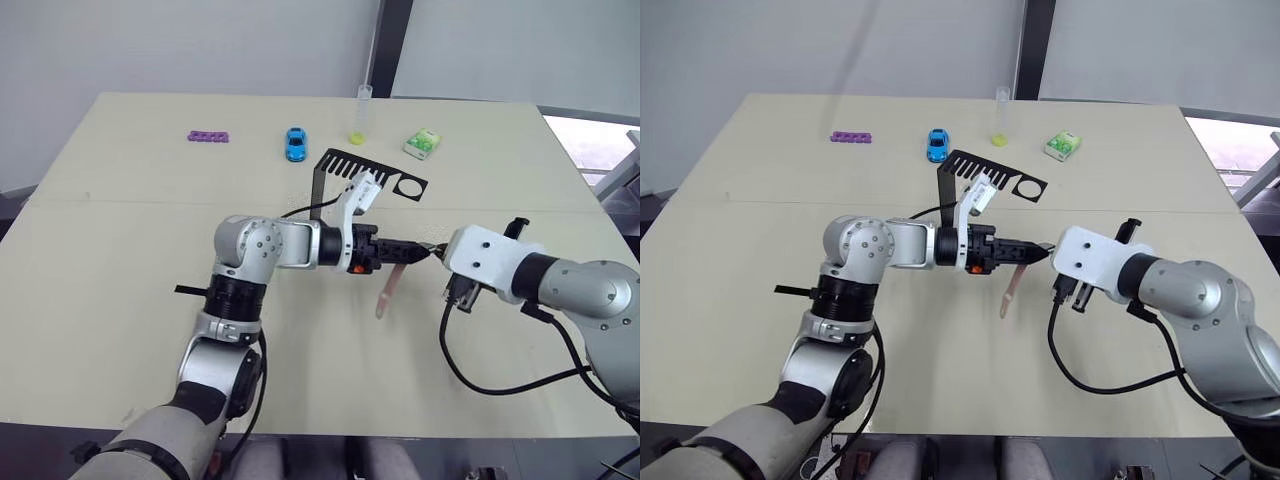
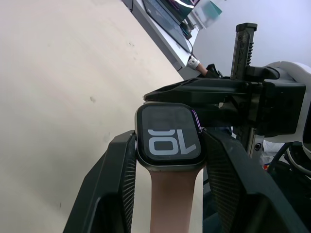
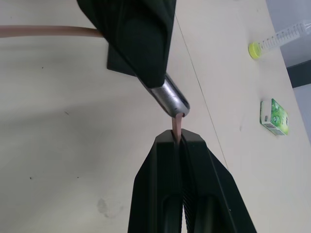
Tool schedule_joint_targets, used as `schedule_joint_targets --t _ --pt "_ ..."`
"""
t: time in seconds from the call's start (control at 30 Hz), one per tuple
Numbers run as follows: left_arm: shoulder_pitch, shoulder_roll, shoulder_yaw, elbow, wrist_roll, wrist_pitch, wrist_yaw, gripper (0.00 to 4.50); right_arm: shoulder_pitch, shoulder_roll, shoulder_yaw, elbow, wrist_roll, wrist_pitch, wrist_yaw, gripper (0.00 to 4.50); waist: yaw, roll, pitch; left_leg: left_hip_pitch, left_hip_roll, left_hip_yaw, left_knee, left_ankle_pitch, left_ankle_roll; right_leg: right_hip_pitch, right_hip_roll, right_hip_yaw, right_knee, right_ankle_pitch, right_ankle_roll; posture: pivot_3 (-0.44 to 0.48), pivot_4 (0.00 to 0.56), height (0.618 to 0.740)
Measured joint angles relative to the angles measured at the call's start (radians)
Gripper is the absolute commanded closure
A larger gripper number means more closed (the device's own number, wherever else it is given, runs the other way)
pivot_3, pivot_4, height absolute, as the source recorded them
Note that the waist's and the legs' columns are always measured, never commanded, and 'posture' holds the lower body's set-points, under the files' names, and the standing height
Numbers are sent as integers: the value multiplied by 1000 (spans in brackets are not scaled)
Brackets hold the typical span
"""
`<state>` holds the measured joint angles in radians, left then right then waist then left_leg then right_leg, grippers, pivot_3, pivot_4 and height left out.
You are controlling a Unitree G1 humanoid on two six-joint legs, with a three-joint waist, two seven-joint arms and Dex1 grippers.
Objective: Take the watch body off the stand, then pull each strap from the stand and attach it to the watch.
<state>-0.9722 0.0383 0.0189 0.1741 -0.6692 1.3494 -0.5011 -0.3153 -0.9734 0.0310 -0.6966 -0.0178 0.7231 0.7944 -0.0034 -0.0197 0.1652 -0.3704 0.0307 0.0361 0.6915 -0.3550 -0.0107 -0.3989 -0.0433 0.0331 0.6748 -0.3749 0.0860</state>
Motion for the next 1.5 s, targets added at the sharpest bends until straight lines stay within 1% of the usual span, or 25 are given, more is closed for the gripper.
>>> schedule_joint_targets --t 0.43,0.47,0.5,0.63,0.67,0.73,0.8,0.9,1.0,1.03,1.13,1.27,1.33,1.5 --pt "0 2 -4 0 0 1 -16 2914 4 -9 -4 -5 1 -4 0 4500 0 0 0 0 0 0 0 0 0 0 0 0 0 0 0 0 150 740" --pt "0 10 -8 0 -1 2 -19 2914 4 -10 -9 -5 7 -8 1 3852 0 0 0 0 0 0 0 0 0 0 0 0 0 0 0 0 150 740" --pt "0 16 -16 0 0 2 -21 2914 4 -10 -22 -11 23 -19 8 3531 0 0 0 0 0 0 0 0 0 0 0 0 0 0 0 0 150 740" --pt "2 61 -54 -9 0 1 -55 2914 8 -27 -109 -44 99 -47 60 1560 -1 0 0 0 0 0 0 0 0 0 0 0 0 0 0 0 150 740" --pt "6 87 -78 -23 0 -4 -76 2914 15 -27 -150 -45 133 -51 83 991 -1 0 0 0 0 0 0 0 0 0 0 0 0 0 0 0 150 740" --pt "29 159 -134 -80 0 -26 -137 2914 50 -23 -268 -42 236 -38 144 18 -1 0 0 0 0 0 -1 0 0 0 0 0 0 0 0 0 150 740" --pt "51 225 -177 -121 4 -57 -197 2914 79 -1 -378 -30 340 0 187 18 0 0 0 0 0 0 -1 0 0 0 0 0 0 0 0 0 150 740" --pt "74 303 -243 -172 23 -145 -289 2914 104 28 -479 -20 501 62 225 18 0 0 0 0 0 0 -1 0 0 0 0 0 0 0 0 0 150 740" --pt "106 392 -315 -238 82 -300 -393 2914 106 50 -561 -19 681 144 230 18 -2 0 0 0 0 0 -1 0 0 0 0 1 0 0 0 0 150 740" --pt "125 425 -338 -266 115 -384 -434 2914 111 53 -585 -20 740 169 225 18 -2 0 0 1 0 0 -1 0 0 0 0 1 -1 0 0 0 150 740" --pt "173 477 -369 -304 198 -580 -508 2914 149 59 -600 -25 827 196 205 18 1 0 0 0 0 0 -1 0 0 1 0 1 -3 0 0 0 150 740" --pt "250 528 -380 -326 294 -834 -585 2914 186 59 -603 -48 900 198 169 18 0 0 0 0 0 0 -1 0 1 1 0 1 -3 0 0 0 150 740" --pt "279 531 -380 -326 332 -934 -598 2914 198 59 -603 -52 920 192 151 18 2 0 0 0 0 0 -1 0 1 1 0 1 -3 0 0 0 150 740" --pt "334 534 -370 -314 447 -1263 -615 2914 250 58 -571 -83 907 132 133 18 2 0 0 0 0 0 -1 -1 2 1 0 1 -3 0 0 0 150 740"
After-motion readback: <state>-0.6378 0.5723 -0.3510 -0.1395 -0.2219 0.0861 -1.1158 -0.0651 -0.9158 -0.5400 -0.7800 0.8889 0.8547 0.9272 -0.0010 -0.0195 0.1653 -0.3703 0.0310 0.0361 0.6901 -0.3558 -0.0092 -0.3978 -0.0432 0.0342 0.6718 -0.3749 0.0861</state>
